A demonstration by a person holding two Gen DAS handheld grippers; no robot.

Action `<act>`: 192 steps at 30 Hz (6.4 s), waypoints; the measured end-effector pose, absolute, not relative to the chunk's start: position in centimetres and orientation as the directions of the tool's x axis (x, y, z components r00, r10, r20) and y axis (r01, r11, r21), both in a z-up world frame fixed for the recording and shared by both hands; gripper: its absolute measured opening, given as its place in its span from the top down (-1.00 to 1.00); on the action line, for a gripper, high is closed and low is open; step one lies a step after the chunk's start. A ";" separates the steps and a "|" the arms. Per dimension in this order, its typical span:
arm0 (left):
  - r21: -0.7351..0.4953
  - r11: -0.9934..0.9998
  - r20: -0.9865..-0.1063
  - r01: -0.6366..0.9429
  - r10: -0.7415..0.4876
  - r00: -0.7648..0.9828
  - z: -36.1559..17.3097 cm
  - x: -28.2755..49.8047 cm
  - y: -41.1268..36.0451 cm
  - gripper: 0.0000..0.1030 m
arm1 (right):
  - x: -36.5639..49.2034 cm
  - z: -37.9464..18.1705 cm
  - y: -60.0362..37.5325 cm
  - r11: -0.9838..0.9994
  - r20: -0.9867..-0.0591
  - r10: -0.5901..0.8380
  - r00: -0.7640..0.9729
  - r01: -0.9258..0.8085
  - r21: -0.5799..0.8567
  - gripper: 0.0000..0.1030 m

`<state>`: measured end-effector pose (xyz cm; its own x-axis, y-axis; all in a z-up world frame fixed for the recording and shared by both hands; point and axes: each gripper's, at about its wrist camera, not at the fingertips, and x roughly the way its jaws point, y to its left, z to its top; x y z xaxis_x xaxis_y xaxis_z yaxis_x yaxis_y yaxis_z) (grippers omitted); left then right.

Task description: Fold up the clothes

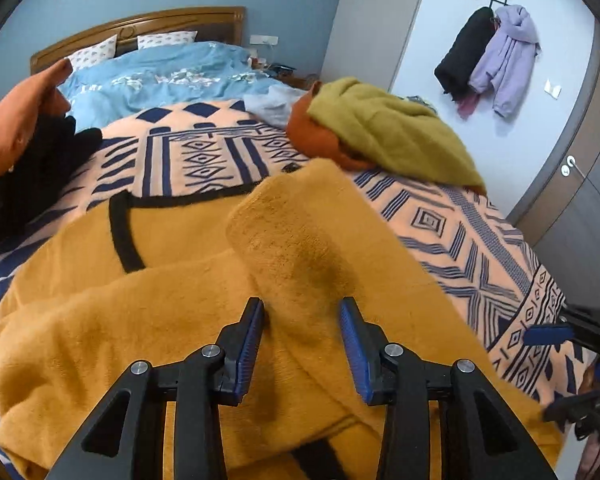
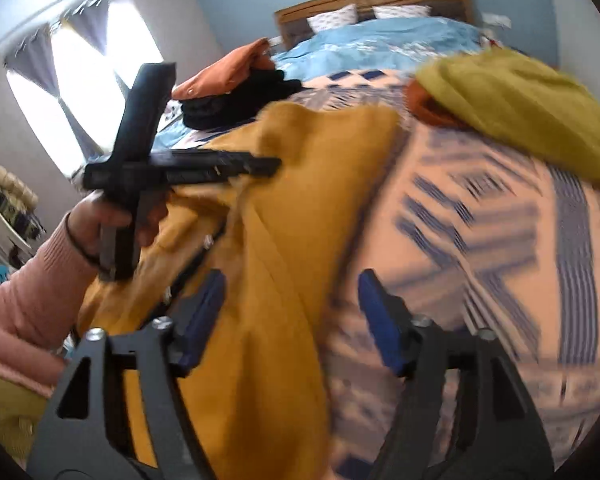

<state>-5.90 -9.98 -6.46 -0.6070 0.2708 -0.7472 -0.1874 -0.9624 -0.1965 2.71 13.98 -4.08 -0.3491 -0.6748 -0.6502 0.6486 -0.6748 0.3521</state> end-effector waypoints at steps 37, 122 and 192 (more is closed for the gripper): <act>-0.175 -0.962 -0.727 -0.211 0.271 -0.632 -5.2 -4.5 -11.2 0.19 | 18.0 -2.2 9.8 -0.439 -0.560 -0.809 -0.181 0.819 0.369 0.18; -0.233 -0.970 -0.723 0.068 0.126 -0.679 -6.0 11.6 -26.4 -0.45 | -8.1 -4.8 -3.4 -0.700 -0.833 -0.367 -0.414 0.713 -0.046 -0.26; -0.366 -0.883 -0.705 -0.295 0.470 -0.531 -7.2 14.8 -12.0 0.76 | -11.6 -5.3 -1.1 -0.698 -0.662 -0.701 -0.266 0.446 0.560 0.72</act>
